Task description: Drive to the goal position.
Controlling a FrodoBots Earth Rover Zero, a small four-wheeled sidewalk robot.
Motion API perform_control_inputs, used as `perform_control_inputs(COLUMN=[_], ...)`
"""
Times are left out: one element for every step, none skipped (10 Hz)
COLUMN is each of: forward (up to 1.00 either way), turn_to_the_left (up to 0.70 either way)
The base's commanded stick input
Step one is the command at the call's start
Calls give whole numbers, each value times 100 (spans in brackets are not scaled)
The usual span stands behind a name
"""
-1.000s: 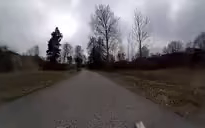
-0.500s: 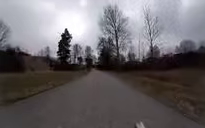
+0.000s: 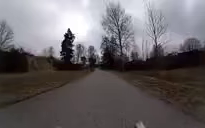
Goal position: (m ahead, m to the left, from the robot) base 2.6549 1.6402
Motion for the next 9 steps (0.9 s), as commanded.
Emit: perform_control_inputs(forward=[70, 70, 70, 70, 70, 70, 70, 70, 70], turn_to_the_left=[0, 0, 0, 0, 0, 14, 24, 34, 29])
